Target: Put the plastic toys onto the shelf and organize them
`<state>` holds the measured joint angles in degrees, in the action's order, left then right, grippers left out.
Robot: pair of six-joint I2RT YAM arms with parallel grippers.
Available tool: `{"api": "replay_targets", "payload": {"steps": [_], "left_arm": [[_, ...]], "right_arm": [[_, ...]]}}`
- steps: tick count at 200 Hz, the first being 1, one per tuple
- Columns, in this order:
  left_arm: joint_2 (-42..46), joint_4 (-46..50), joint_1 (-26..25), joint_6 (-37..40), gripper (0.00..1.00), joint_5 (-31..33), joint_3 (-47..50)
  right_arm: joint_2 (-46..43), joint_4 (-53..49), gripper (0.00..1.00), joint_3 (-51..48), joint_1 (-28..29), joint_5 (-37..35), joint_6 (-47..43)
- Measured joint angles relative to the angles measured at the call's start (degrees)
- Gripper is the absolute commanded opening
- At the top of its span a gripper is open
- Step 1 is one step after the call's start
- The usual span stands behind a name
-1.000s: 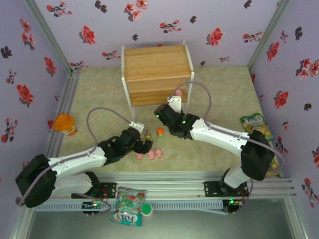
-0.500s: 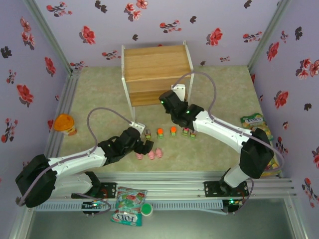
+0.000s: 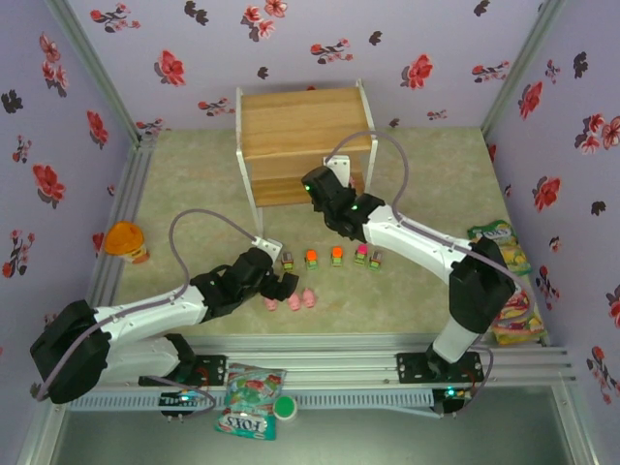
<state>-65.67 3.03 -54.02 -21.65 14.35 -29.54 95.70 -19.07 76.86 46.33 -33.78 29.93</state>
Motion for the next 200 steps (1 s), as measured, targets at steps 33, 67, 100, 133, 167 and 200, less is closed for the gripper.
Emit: {"api": "replay_targets", "payload": {"steps": [33, 67, 100, 133, 167, 200], "left_arm": [[0.00, 0.00, 0.00, 0.07, 0.95, 0.00, 0.00], [0.00, 0.00, 0.00, 0.39, 0.96, 0.00, 0.00], [0.00, 0.00, 0.00, 0.59, 0.95, 0.00, 0.00], [-0.02, 0.00, 0.00, 0.63, 0.95, 0.00, 0.00], [0.00, 0.00, 0.00, 0.63, 0.95, 0.00, 0.00], [0.00, 0.00, 0.00, 0.63, 0.95, 0.00, 0.00]], "right_arm": [[1.44, -0.02, 0.31, 0.85, -0.83, 0.15, -0.94], [2.54, -0.04, 0.31, 1.11, -1.03, 0.61, -1.46], [2.73, -0.07, 0.31, 1.33, -1.68, 0.83, -1.79], [3.32, -0.07, 0.32, 1.99, -1.95, 0.83, -2.54], [3.50, -0.11, 0.32, 2.19, -1.97, 0.90, -2.54], [3.50, -0.11, 0.32, 2.19, -1.99, 0.98, -2.54]]}}
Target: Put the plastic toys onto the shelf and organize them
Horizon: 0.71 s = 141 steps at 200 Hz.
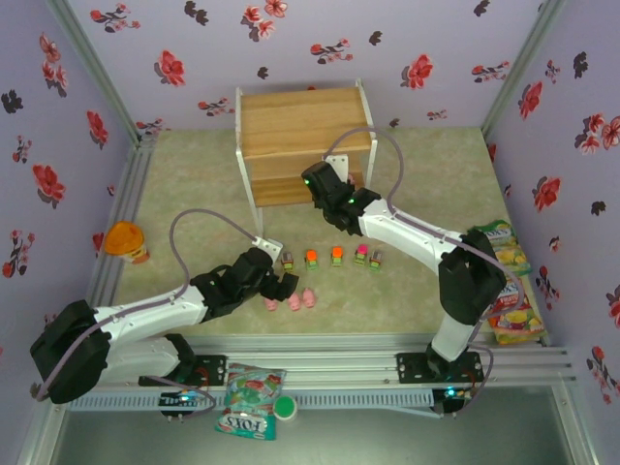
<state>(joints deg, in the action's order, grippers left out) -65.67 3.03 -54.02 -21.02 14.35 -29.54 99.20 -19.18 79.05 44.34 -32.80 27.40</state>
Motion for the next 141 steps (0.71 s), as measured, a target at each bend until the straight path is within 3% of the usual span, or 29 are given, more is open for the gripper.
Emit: {"api": "replay_targets", "payload": {"steps": [141], "left_arm": [[-0.02, 0.00, 0.00, 0.00, 0.95, 0.00, 0.00]], "right_arm": [[0.00, 0.57, 0.33, -1.11, 0.07, 0.04, 0.07]]}}
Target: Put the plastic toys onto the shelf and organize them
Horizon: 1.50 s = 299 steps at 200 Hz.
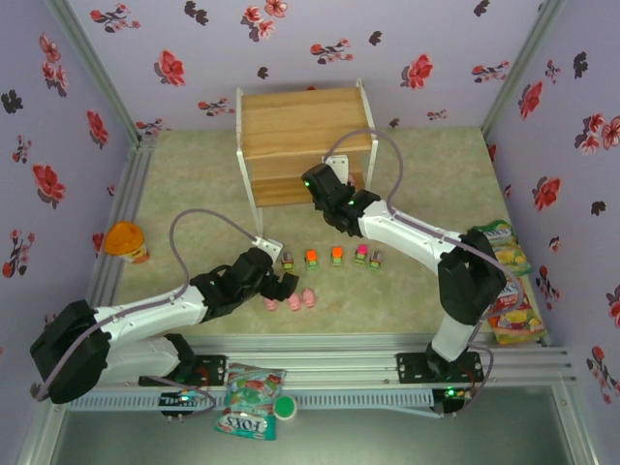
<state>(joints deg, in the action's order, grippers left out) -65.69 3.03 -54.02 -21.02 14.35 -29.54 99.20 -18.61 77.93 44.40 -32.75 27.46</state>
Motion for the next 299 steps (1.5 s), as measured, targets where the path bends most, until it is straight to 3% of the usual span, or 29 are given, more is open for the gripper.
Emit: {"api": "replay_targets", "payload": {"steps": [37, 231, 299], "left_arm": [[-0.15, 0.02, 0.00, 0.00, 0.95, -0.02, 0.00], [-0.26, 0.00, 0.00, 0.00, 0.95, -0.02, 0.00], [-0.26, 0.02, 0.00, 0.00, 0.95, -0.02, 0.00]], "right_arm": [[0.00, 0.37, 0.38, -0.13, 0.00, 0.02, 0.17], [0.00, 0.33, 0.43, -0.13, 1.14, -0.39, -0.04], [-4.72, -1.42, 0.43, -1.07, 2.54, -2.05, -0.09]]}}
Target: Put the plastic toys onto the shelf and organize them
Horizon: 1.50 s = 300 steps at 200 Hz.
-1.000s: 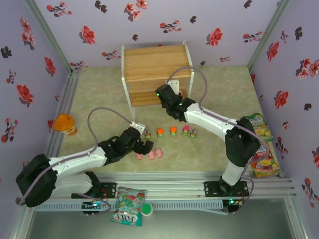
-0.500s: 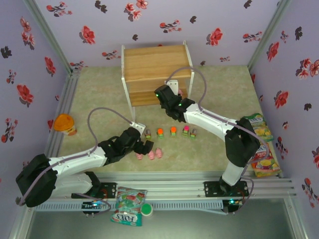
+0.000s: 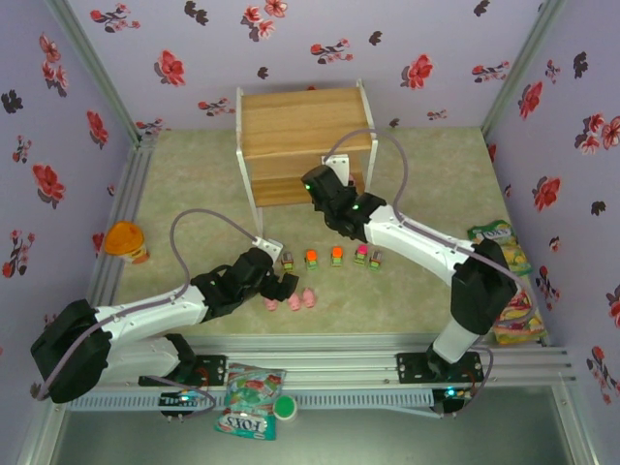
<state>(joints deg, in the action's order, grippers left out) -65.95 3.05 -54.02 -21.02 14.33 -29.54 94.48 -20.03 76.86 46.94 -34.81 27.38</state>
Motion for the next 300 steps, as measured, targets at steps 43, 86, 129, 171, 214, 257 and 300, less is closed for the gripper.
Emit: {"api": "replay_targets", "payload": {"steps": [43, 86, 129, 171, 214, 257, 300], "left_arm": [[0.00, -0.02, 0.00, 0.00, 0.95, 0.00, 0.00], [0.00, -0.02, 0.00, 0.00, 0.95, 0.00, 0.00], [0.04, 0.00, 0.00, -0.04, 0.91, 0.66, 0.00], [2.47, 0.42, -0.31, -1.40, 0.90, 3.26, 0.02], [7.17, 4.17, -3.37, -7.04, 0.84, 7.74, 0.57], [8.94, 12.94, -9.18, -16.04, 0.83, 12.44, 0.00], [8.94, 24.11, -11.72, -27.50, 0.82, 14.05, -2.10]], "right_arm": [[-1.81, -0.87, 0.44, -1.46, 0.24, -1.25, 0.00], [-5.25, -0.90, 0.44, -3.28, 1.86, -2.54, 0.04], [-9.62, -1.22, 0.44, -8.41, 4.15, -2.97, 1.27], [-13.22, -2.99, 0.43, -14.43, 7.19, -3.61, 4.04], [-17.94, -5.09, 0.42, -19.39, 9.22, -4.55, 6.78], [-22.97, -6.84, 0.41, -23.63, 9.25, -5.55, 8.94], [-26.47, -7.30, 0.38, -27.39, 9.25, -5.62, 10.40]]}}
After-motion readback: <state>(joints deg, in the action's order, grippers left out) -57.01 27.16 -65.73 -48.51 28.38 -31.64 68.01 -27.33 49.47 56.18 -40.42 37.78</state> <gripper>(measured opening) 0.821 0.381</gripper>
